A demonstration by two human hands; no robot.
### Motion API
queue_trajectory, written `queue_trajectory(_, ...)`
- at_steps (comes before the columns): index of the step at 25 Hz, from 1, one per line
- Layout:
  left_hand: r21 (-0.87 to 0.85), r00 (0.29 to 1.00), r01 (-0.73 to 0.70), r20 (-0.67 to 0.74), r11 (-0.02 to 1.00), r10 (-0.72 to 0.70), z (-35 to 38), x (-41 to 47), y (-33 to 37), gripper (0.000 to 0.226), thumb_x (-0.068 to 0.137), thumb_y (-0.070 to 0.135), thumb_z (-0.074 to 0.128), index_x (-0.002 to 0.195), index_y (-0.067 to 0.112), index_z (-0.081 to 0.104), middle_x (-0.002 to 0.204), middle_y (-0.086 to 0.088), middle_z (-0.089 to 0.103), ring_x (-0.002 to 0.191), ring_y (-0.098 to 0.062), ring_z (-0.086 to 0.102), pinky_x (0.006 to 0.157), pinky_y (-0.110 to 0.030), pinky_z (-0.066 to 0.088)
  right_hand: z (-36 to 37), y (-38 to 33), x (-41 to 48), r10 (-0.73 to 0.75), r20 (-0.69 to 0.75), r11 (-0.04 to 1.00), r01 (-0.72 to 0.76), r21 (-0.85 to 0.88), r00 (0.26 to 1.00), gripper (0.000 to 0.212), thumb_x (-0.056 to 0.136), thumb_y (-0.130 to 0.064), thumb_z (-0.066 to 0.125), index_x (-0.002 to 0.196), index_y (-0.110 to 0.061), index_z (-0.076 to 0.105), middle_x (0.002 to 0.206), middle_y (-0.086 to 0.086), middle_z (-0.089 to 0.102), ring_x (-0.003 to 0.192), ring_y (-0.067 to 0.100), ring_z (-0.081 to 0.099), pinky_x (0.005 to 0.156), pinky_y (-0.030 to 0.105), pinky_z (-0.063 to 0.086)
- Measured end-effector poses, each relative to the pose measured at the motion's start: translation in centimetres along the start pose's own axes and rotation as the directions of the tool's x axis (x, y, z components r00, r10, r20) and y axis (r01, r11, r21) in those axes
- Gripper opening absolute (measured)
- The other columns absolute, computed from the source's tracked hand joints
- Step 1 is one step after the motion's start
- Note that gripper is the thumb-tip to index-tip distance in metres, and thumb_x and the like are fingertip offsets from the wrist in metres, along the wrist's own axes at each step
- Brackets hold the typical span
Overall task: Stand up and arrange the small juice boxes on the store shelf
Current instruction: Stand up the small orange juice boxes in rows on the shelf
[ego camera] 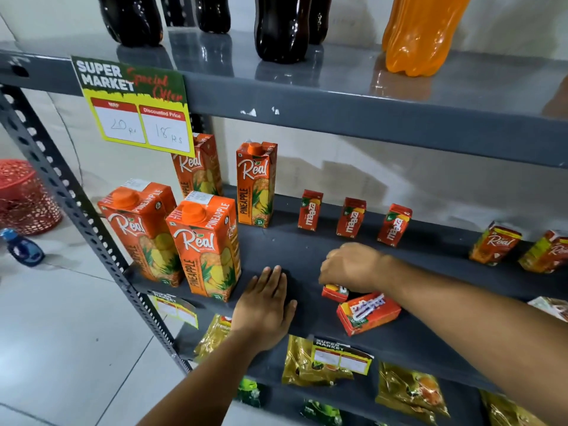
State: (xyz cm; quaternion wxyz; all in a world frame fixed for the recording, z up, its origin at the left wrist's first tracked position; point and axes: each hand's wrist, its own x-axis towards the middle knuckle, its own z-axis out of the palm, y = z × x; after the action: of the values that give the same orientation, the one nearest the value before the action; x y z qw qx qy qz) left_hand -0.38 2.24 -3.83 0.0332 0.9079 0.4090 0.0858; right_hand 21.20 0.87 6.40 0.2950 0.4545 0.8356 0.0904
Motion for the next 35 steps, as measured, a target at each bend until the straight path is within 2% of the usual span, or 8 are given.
queue_trajectory(3, 0.002, 1.0, -0.003, -0.019, 1.0, 0.003, -0.4, 0.1, 0.2, 0.072, 0.092, 0.051, 0.014, 0.144, 0.004, 0.031, 0.154, -0.013, 0.028, 0.142, -0.03, 0.024, 0.114, -0.04, 0.013, -0.9, 0.3, -0.6, 0.218, -0.122, 0.945, -0.178, 0.274, 0.968, 0.026, 0.079, -0.023, 0.065, 0.104, -0.024, 0.059, 0.101, -0.001, 0.066, 0.093, 0.026, 0.065, 0.072, 0.041, 0.055)
queue_trajectory(6, 0.019, 1.0, -0.001, -0.021, 1.0, 0.001, -0.3, 0.0, 0.3, 0.077, 0.088, 0.053, 0.005, 0.148, 0.007, 0.021, 0.158, -0.01, 0.017, 0.146, -0.026, 0.011, 0.115, -0.037, 0.004, -1.0, -0.8, -0.3, 0.726, -0.135, 0.557, -0.461, 0.69, 0.674, 0.045, 0.077, -0.048, 0.069, 0.108, -0.021, 0.052, 0.102, 0.004, 0.066, 0.092, 0.03, 0.067, 0.073, 0.042, 0.056)
queue_trajectory(8, 0.02, 1.0, 0.011, -0.019, 1.0, -0.011, -0.4, 0.0, 0.4, 0.078, 0.088, 0.054, 0.004, 0.148, 0.007, 0.02, 0.158, -0.01, 0.016, 0.146, -0.026, 0.01, 0.115, -0.036, 0.004, -0.6, -2.5, 0.7, 0.91, -0.03, 0.202, -0.379, 0.903, 0.413, 0.056, 0.073, -0.052, 0.073, 0.111, -0.019, 0.047, 0.105, 0.008, 0.068, 0.094, 0.032, 0.067, 0.072, 0.04, 0.056)
queue_trajectory(11, 0.014, 1.0, 0.026, -0.004, 1.0, -0.026, -0.4, 0.0, 0.5, 0.076, 0.088, 0.054, 0.005, 0.149, 0.01, 0.015, 0.159, -0.007, 0.013, 0.146, -0.023, 0.007, 0.115, -0.034, 0.0, 0.0, -5.2, 1.9, 0.955, 0.085, -0.029, -0.196, 0.98, 0.284, 0.069, 0.075, -0.05, 0.074, 0.127, -0.02, 0.041, 0.12, 0.01, 0.061, 0.103, 0.027, 0.062, 0.071, 0.033, 0.05)
queue_trajectory(21, -0.001, 0.999, 0.023, -0.022, 1.0, -0.023, -0.3, 0.0, 0.5, 0.074, 0.09, 0.053, 0.01, 0.148, 0.009, 0.02, 0.158, -0.009, 0.018, 0.146, -0.025, 0.012, 0.112, -0.033, -0.001, -0.3, -3.6, 0.3, 0.832, 0.158, 0.068, -0.381, 0.922, 0.532, 0.094, 0.068, -0.074, 0.065, 0.136, -0.017, 0.034, 0.134, 0.012, 0.054, 0.117, 0.032, 0.057, 0.084, 0.044, 0.052)
queue_trajectory(26, -0.01, 0.999, 0.013, -0.035, 1.0, -0.014, -0.3, 0.1, 0.5, 0.077, 0.088, 0.054, 0.006, 0.147, 0.008, 0.022, 0.158, -0.008, 0.019, 0.146, -0.025, 0.012, 0.113, -0.034, 0.002, -2.8, -0.6, -1.0, 0.86, 0.207, 0.011, -0.423, 0.906, 0.466, 0.088, 0.066, -0.086, 0.049, 0.117, -0.014, 0.054, 0.113, 0.006, 0.066, 0.102, 0.027, 0.064, 0.075, 0.039, 0.054)
queue_trajectory(29, -0.007, 0.999, 0.017, -0.042, 1.0, -0.018, -0.4, 0.1, 0.4, 0.076, 0.088, 0.053, 0.008, 0.147, 0.007, 0.025, 0.157, -0.01, 0.023, 0.145, -0.026, 0.016, 0.114, -0.036, 0.005, -4.0, -0.5, 0.1, 0.816, 0.221, 0.141, -0.554, 0.82, 0.535, 0.063, 0.07, -0.076, 0.06, 0.085, -0.015, 0.058, 0.085, 0.004, 0.067, 0.078, 0.024, 0.065, 0.054, 0.029, 0.043)
queue_trajectory(35, -0.006, 1.0, 0.02, -0.024, 1.0, -0.02, -0.2, 0.1, 0.5, 0.079, 0.087, 0.054, 0.002, 0.148, 0.008, 0.019, 0.158, -0.009, 0.017, 0.146, -0.025, 0.01, 0.115, -0.036, 0.004, -6.6, 1.4, -0.7, 0.395, 0.082, 0.699, -0.358, 0.619, 0.915, 0.066, 0.085, -0.006, 0.066, 0.143, -0.026, 0.042, 0.148, 0.011, 0.045, 0.13, 0.033, 0.048, 0.101, 0.046, 0.046)
